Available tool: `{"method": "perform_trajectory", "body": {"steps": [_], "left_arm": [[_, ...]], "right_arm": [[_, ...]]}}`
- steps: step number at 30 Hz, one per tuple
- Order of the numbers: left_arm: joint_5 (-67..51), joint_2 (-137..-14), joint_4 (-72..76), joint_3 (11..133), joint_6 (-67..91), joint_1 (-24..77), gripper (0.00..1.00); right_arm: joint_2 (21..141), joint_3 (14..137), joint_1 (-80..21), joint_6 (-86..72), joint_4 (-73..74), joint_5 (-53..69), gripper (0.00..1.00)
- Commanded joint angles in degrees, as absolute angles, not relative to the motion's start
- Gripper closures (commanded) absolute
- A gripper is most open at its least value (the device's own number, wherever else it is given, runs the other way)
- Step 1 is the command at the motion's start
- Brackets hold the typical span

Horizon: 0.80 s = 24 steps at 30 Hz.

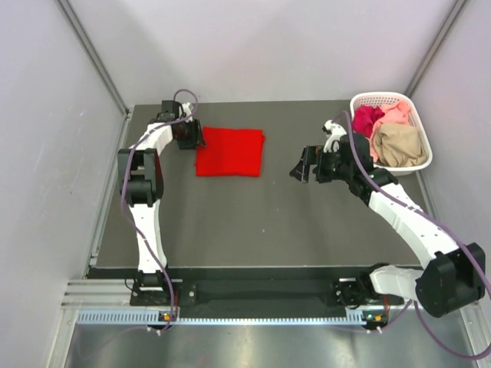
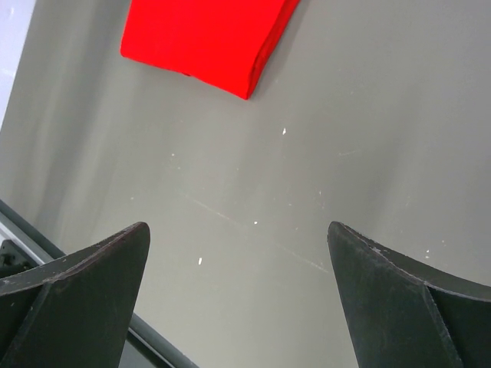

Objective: Fold and stack the t-shirts
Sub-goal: Neatly place the folded tshirt to the corner

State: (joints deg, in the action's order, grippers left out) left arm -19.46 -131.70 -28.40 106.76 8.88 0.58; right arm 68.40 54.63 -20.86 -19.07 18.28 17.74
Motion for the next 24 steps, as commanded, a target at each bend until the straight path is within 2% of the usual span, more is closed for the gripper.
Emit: {"method": "perform_trajectory", "body": {"steps": [1,4,6,7,9,10,11,17,24], "left_arm": [[-18.28,-131.75,-28.48,107.67,8.7,0.44,0.45],[-16.7,-131.22,-28.13,105.39,8.44,0.44,0.5],[-15.74,-130.78,-27.69,104.24,8.26,0.44,0.59],[-14.51,-130.43,-27.6,104.06,8.17,0.44,0.73],[-13.19,-130.17,-27.34,103.97,8.17,0.44,0.85],[-12.49,-130.08,-27.33,104.24,8.26,0.44,0.97],[-11.52,-130.17,-27.51,105.02,8.26,0.44,1.0],[-8.01,-130.17,-28.39,109.24,9.14,-1.23,1.0],[5.6,-132.1,-31.73,116.01,4.84,-2.55,1.0]], "right_arm": [[69.87,56.51,-21.18,-18.63,15.12,18.46,0.0],[70.66,55.99,-21.27,-19.25,13.63,19.16,0.0],[71.19,55.55,-21.27,-19.86,12.66,20.12,0.0],[71.45,55.46,-21.27,-20.12,12.13,20.47,0.0],[72.24,55.46,-21.27,-20.3,11.87,20.92,0.0],[72.42,55.46,-21.27,-20.56,11.6,21.18,0.0],[72.51,55.37,-21.18,-20.65,10.99,21.53,0.0],[74.18,54.67,-21.27,-20.92,9.93,22.06,0.0],[75.23,53.88,-21.18,-20.92,8.97,22.24,0.0]]}}
